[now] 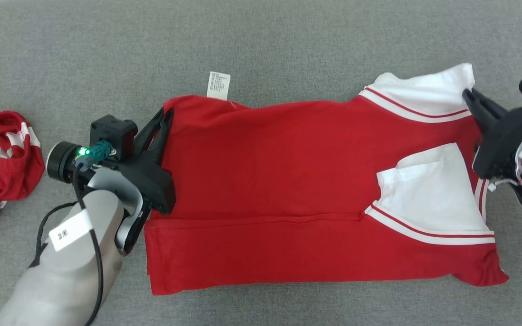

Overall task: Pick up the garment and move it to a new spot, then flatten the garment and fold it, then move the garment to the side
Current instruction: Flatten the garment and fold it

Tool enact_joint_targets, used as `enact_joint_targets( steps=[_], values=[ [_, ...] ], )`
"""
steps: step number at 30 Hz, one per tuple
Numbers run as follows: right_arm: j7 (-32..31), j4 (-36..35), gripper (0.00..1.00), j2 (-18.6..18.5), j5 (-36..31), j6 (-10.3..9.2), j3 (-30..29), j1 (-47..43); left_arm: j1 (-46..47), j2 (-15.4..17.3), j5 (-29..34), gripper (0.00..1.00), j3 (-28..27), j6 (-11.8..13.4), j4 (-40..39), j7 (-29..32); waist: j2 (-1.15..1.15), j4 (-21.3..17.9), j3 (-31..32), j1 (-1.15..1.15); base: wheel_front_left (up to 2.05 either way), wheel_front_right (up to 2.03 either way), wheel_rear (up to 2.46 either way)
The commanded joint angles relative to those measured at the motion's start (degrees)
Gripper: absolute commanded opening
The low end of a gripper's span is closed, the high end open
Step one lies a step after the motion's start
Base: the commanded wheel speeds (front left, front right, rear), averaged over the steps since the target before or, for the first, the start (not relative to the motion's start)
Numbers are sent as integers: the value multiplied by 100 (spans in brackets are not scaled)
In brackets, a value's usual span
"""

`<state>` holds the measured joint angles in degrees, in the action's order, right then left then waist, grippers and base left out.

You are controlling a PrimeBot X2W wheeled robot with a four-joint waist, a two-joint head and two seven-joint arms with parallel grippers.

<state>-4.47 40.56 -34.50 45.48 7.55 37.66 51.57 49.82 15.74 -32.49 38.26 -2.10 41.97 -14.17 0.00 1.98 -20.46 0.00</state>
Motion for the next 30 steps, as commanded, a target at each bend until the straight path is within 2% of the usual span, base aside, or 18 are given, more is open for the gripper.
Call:
enact_joint_targets(
  steps=[1, 6, 12, 13, 14, 22, 30],
  values=[
    [74, -61, 0, -84, 26, -14, -39, -138, -113, 41, 35, 0, -48, 52, -89, -55, 0, -7, 61, 0, 0, 0, 0],
    [253, -403, 0, -272, 108, -14, -204, -785, -654, 144, 190, 0, -287, 256, -596, -101, 0, -11, 227, 0, 0, 0, 0],
    [118, -800, 0, -453, 195, -15, -558, -1604, -1422, 124, 242, 0, -629, 378, -988, -106, 0, -21, 359, 0, 0, 0, 0],
    [103, -866, 0, -446, 189, -15, -634, -1719, -1521, 110, 253, 0, -684, 397, -1028, -106, 0, -31, 369, 0, 0, 0, 0],
    [76, -929, 0, -444, 178, -14, -713, -1832, -1620, 97, 279, 5, -721, 406, -1054, -107, 0, -40, 379, 0, 0, 0, 0],
    [-397, -1546, 0, -392, -87, -15, -1408, -2647, -2030, -40, 361, 8, -980, 398, -1014, -102, 0, -69, 477, 0, 0, 0, 0],
    [-786, -2459, 0, -61, -535, -14, -2343, -3466, -2356, -147, 442, 10, -1273, 384, -1153, -102, 0, -101, 584, 0, 0, 0, 0]
  ],
)
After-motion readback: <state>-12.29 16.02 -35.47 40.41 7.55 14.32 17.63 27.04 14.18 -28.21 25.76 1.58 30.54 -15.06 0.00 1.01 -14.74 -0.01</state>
